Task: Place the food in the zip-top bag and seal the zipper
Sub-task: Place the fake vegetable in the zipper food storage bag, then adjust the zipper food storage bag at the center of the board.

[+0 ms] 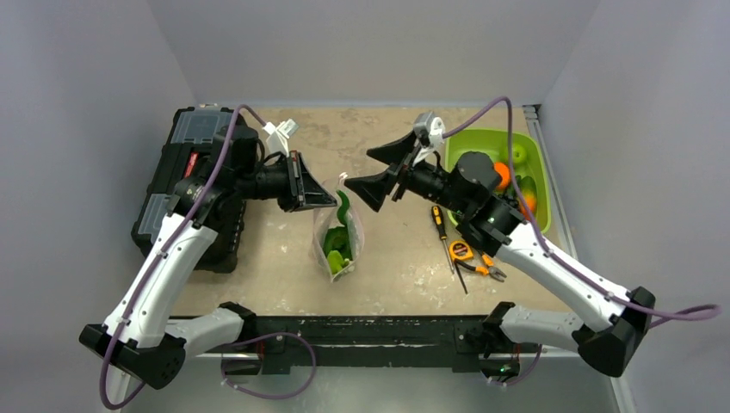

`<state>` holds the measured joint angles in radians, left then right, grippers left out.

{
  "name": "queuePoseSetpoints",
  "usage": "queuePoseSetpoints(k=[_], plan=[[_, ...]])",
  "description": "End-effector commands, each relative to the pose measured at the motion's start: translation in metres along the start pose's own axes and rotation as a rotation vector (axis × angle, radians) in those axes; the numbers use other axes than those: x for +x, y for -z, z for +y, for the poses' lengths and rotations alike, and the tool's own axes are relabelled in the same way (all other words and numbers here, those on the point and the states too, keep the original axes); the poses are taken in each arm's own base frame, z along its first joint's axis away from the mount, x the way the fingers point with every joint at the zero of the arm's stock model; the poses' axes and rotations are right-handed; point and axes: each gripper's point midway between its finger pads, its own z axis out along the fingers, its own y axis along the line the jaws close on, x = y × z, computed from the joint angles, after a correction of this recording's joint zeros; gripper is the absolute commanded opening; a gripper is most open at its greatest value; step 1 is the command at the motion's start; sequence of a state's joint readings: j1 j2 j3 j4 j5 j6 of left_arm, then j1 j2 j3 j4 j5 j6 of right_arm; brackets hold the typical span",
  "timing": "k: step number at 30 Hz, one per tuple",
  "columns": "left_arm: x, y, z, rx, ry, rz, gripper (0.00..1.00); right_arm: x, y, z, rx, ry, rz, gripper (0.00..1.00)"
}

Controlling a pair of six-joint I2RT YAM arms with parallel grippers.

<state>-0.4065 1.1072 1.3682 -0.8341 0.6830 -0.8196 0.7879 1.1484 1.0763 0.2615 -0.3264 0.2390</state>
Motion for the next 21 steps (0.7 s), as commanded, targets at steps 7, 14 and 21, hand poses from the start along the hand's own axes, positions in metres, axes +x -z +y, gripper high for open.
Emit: queuePoseSetpoints(k=[7, 14, 21], plan=[[-0.036, 0.008, -0.014, -0.012, -0.028, -0.178, 0.0, 0.032, 0.05, 0.001, 0.284, -0.425, 0.192, 0.99], [-0.038, 0.008, -0.013, -0.021, -0.025, -0.185, 0.0, 0.064, 0.042, 0.013, 0.347, -0.539, 0.261, 0.88], [-0.038, 0.01, -0.008, -0.052, -0.033, -0.202, 0.0, 0.085, 0.025, 0.038, 0.351, -0.501, 0.311, 0.31]])
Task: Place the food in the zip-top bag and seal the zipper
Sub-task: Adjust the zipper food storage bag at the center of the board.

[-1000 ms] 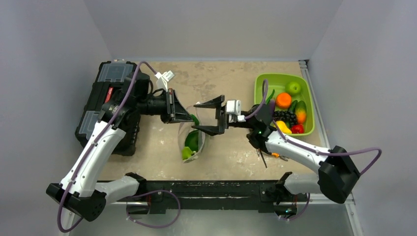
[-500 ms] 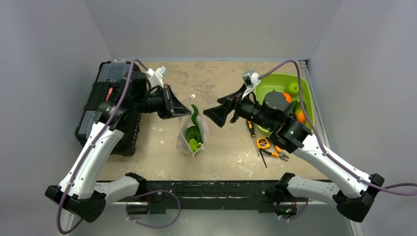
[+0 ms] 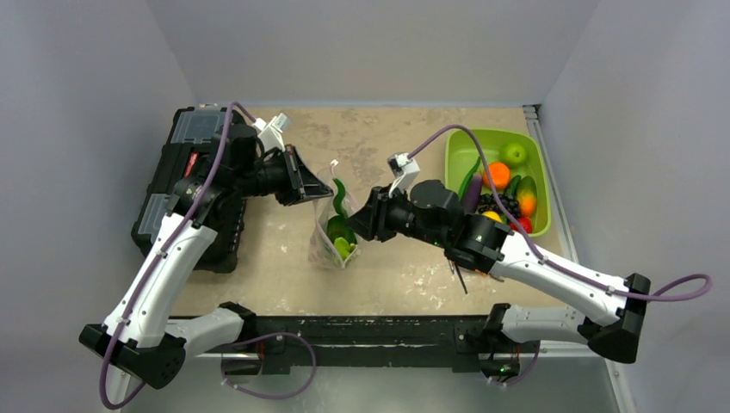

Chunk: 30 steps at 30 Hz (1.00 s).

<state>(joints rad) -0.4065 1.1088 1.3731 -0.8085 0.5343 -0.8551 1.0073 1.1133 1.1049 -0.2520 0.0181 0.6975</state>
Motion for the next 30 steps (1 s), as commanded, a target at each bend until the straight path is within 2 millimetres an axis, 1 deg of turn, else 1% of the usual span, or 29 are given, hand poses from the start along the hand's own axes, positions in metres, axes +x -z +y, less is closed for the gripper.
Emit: queuePoseSetpoints(k=[1, 3, 5, 7, 8, 9, 12, 14, 15, 16, 18, 20, 22, 25, 26, 28, 30], plan=[[-0.016, 0.014, -0.017, 0.024, -0.054, -0.089, 0.0, -0.005, -0.006, 0.011, 0.049, 0.004, -0.053, 0.23], [-0.018, 0.02, -0.012, -0.016, -0.068, -0.115, 0.0, -0.007, -0.007, 0.013, 0.072, 0.024, -0.053, 0.0], [-0.018, 0.029, -0.008, -0.051, -0.085, -0.143, 0.0, -0.022, -0.004, 0.021, 0.078, 0.054, -0.076, 0.0], [-0.017, 0.042, -0.008, -0.074, -0.104, -0.169, 0.0, -0.044, 0.004, 0.037, 0.048, 0.088, -0.115, 0.0], [-0.015, 0.05, -0.009, -0.082, -0.11, -0.181, 0.0, -0.053, 0.009, 0.043, 0.038, 0.094, -0.129, 0.0], [-0.013, 0.058, -0.009, -0.091, -0.116, -0.195, 0.0, -0.06, 0.015, 0.053, 0.01, 0.092, -0.134, 0.0], [-0.008, 0.08, -0.011, -0.105, -0.119, -0.245, 0.0, -0.076, 0.022, 0.077, -0.065, 0.123, -0.145, 0.0], [-0.004, 0.086, -0.01, -0.099, -0.1, -0.264, 0.0, -0.08, 0.023, 0.088, -0.101, 0.127, -0.144, 0.0], [-0.003, 0.085, -0.005, -0.112, -0.092, -0.269, 0.0, -0.079, 0.021, 0.09, -0.11, 0.128, -0.137, 0.0], [-0.002, 0.081, 0.005, -0.143, -0.081, -0.271, 0.0, -0.076, 0.016, 0.089, -0.109, 0.131, -0.128, 0.0], [-0.003, 0.073, 0.022, -0.202, -0.054, -0.268, 0.0, -0.071, 0.002, 0.083, -0.092, 0.152, -0.124, 0.0], [-0.004, 0.063, 0.036, -0.246, -0.006, -0.264, 0.0, -0.064, -0.014, 0.069, -0.054, 0.208, -0.114, 0.0], [-0.004, 0.055, 0.041, -0.247, 0.049, -0.266, 0.0, -0.055, -0.029, 0.056, -0.008, 0.286, -0.086, 0.0], [-0.005, 0.044, 0.043, -0.204, 0.14, -0.295, 0.0, -0.046, -0.05, 0.047, 0.021, 0.385, -0.037, 0.0], [-0.006, 0.041, 0.044, -0.188, 0.163, -0.304, 0.0, -0.042, -0.057, 0.045, 0.026, 0.402, -0.018, 0.03], [-0.007, 0.037, 0.048, -0.187, 0.222, -0.322, 0.0, -0.04, -0.065, 0.051, 0.008, 0.417, 0.012, 0.14], [-0.008, 0.036, 0.052, -0.193, 0.276, -0.343, 0.0, -0.043, -0.07, 0.055, 0.015, 0.423, 0.032, 0.27]])
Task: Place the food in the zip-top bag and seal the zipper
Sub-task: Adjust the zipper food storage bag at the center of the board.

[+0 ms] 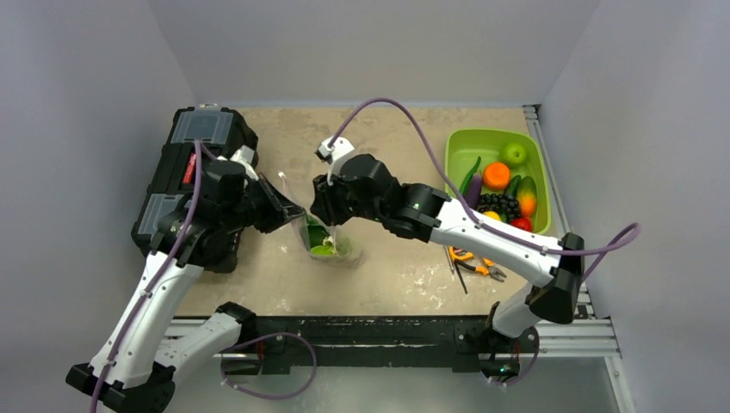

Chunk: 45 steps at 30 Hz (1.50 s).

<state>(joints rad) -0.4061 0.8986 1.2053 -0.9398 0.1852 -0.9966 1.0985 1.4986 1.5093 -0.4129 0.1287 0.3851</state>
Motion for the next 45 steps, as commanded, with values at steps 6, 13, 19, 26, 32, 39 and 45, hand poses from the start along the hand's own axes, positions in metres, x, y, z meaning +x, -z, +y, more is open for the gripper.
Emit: queuePoseSetpoints(k=[6, 13, 19, 26, 32, 39, 45], plan=[[-0.029, 0.013, -0.019, 0.129, 0.275, -0.195, 0.0, -0.052, 0.038, 0.02, -0.056, 0.105, -0.055, 0.52], [-0.036, 0.021, -0.014, 0.126, 0.306, -0.26, 0.0, -0.003, 0.088, 0.025, -0.165, 0.282, -0.022, 0.71], [-0.039, 0.023, -0.017, 0.136, 0.313, -0.267, 0.0, 0.027, 0.114, 0.047, -0.299, 0.351, -0.086, 0.61], [-0.04, 0.025, -0.017, 0.134, 0.313, -0.273, 0.0, 0.028, 0.1, 0.045, -0.197, 0.362, -0.173, 0.33], [-0.038, 0.024, -0.015, 0.128, 0.319, -0.269, 0.0, 0.019, 0.093, 0.043, -0.157, 0.374, -0.198, 0.25], [-0.039, 0.025, -0.016, 0.13, 0.319, -0.27, 0.0, 0.015, 0.09, 0.052, -0.185, 0.372, -0.209, 0.02], [-0.04, 0.025, -0.003, 0.087, 0.294, -0.301, 0.0, -0.002, 0.105, 0.043, -0.132, 0.318, -0.254, 0.0]])
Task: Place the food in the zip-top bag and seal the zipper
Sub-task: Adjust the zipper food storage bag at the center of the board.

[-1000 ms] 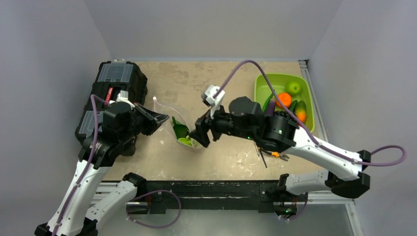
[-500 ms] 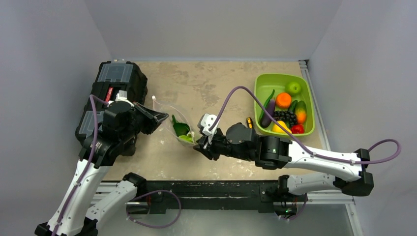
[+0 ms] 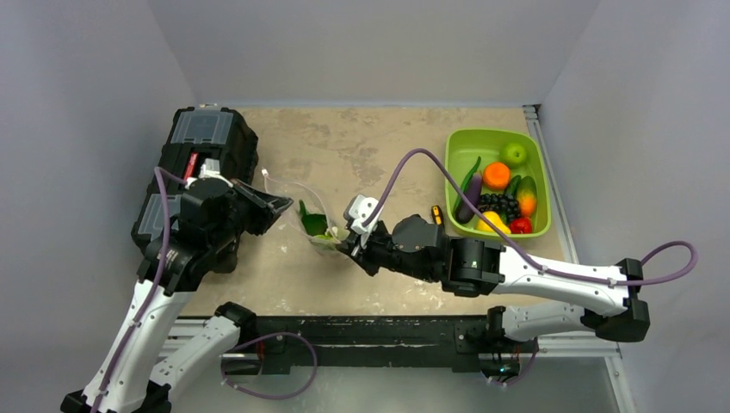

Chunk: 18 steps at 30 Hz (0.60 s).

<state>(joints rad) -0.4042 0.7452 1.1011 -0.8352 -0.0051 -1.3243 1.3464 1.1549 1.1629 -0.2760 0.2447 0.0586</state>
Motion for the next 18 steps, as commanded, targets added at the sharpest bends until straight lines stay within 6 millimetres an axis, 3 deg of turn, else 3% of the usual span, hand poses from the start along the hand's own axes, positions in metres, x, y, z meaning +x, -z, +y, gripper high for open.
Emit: queuePoseSetpoints(k=[1, 4, 8, 14, 16, 18], plan=[[-0.011, 0.007, -0.006, 0.041, -0.025, -0.062, 0.04, -0.052, 0.023, -0.012, 0.052, -0.057, -0.142, 0.0], [-0.013, 0.01, -0.002, 0.054, -0.057, -0.083, 0.29, -0.064, 0.025, -0.012, 0.049, -0.054, -0.142, 0.0], [-0.015, 0.014, 0.011, 0.027, -0.063, -0.106, 0.51, -0.067, 0.002, -0.011, 0.058, -0.029, -0.095, 0.0], [-0.013, 0.022, 0.028, -0.022, -0.04, -0.111, 0.55, -0.095, -0.041, -0.033, 0.063, -0.056, -0.082, 0.0], [-0.018, 0.029, 0.029, -0.018, -0.063, -0.136, 0.57, -0.095, -0.055, -0.034, 0.04, -0.047, -0.054, 0.0], [-0.026, 0.039, 0.028, -0.012, -0.098, -0.177, 0.62, -0.098, -0.058, -0.033, 0.028, -0.028, -0.027, 0.0]])
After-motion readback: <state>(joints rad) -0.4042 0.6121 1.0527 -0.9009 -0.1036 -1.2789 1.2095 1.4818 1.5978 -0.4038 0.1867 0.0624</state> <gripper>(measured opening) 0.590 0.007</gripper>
